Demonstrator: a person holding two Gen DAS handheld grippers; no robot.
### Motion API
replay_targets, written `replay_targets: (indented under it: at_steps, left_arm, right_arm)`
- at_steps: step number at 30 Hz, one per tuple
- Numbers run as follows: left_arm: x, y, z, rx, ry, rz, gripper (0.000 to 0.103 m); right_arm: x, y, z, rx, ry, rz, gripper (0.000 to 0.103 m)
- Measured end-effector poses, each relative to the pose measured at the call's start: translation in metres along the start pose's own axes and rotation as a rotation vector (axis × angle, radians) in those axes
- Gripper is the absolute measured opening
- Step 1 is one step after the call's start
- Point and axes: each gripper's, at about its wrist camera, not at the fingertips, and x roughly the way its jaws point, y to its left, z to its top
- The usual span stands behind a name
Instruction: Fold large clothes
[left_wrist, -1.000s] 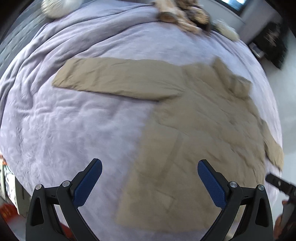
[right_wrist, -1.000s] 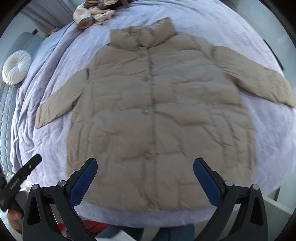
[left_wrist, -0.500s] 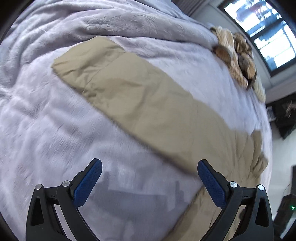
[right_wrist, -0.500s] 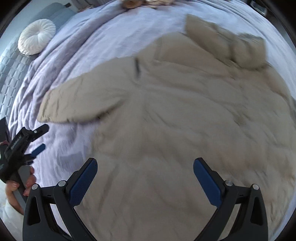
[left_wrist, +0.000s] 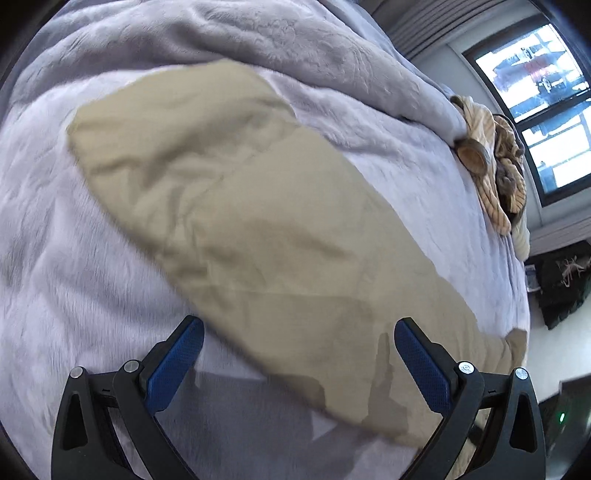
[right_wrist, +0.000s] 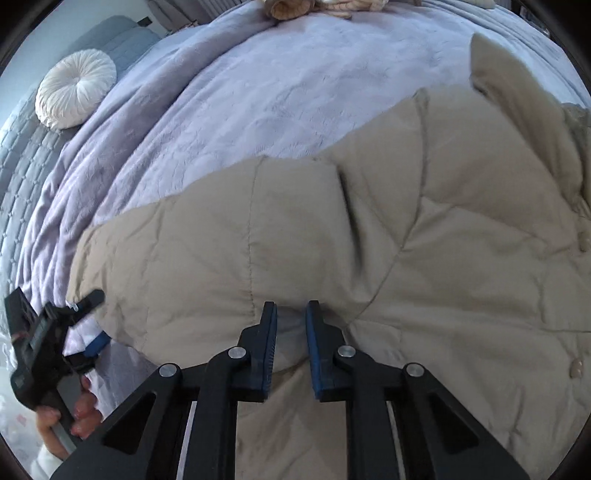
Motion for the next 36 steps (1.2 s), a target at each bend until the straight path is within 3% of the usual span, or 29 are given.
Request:
replay_targets:
  at_steps: [3,4,5,6,7,8,11,18,25,31,36]
  left_arm:
    - [0.004,-0.003,0.012,-0.013,-0.037,0.022,0.101]
    - [0.003,-0.002,0.015,-0.028,-0.053,0.031,0.087]
    - [0.003,-0.001,0.019,-0.045,-0.069,0.050,0.062]
    - [0.003,0.000,0.022,-0.048,-0.068,0.048,0.047]
    - [0.004,0.002,0.025,-0.050,-0.055,0.000,0.013]
    - [0.003,0.003,0.027,-0.057,-0.039,-0.068,0.007]
    - [-0.012,-0.012,0.030,0.001,-0.063,-0.108,0.007]
    - [-0.067,-0.108,0.021,0.247,-0.120,-0.299,0.007]
    - [-0.094,-0.228,-0.045,0.506,-0.095,-0.451,0.007]
    - [-0.073,-0.325,-0.151,0.773,-0.020,-0.465,0.007]
    - [-0.017,-0.382,-0.243,0.990,0.034,-0.294,0.007]
  right_arm:
    - [0.013,-0.004,-0.006,-0.012,0.016,-0.016,0.017]
    - [0.014,-0.007,-0.007,0.001,0.014,-0.004,0.017]
    - [0.016,-0.009,-0.006,0.009,0.014,0.005,0.017]
    - [0.017,-0.011,-0.005,0.016,0.018,0.011,0.017]
    - [0.019,-0.012,-0.005,0.017,0.021,0.012,0.017]
    - [0.021,-0.013,-0.005,0.013,0.022,0.012,0.017]
    - [0.019,-0.018,-0.009,0.004,0.014,0.010,0.016]
    - [0.019,-0.014,-0.012,-0.006,-0.012,-0.005,0.016]
    - [-0.037,-0.050,-0.026,0.110,-0.038,0.137,0.016]
    - [-0.104,-0.127,-0.061,0.178,-0.122,0.065,0.016]
    - [-0.148,-0.220,-0.098,0.315,-0.140,-0.017,0.016]
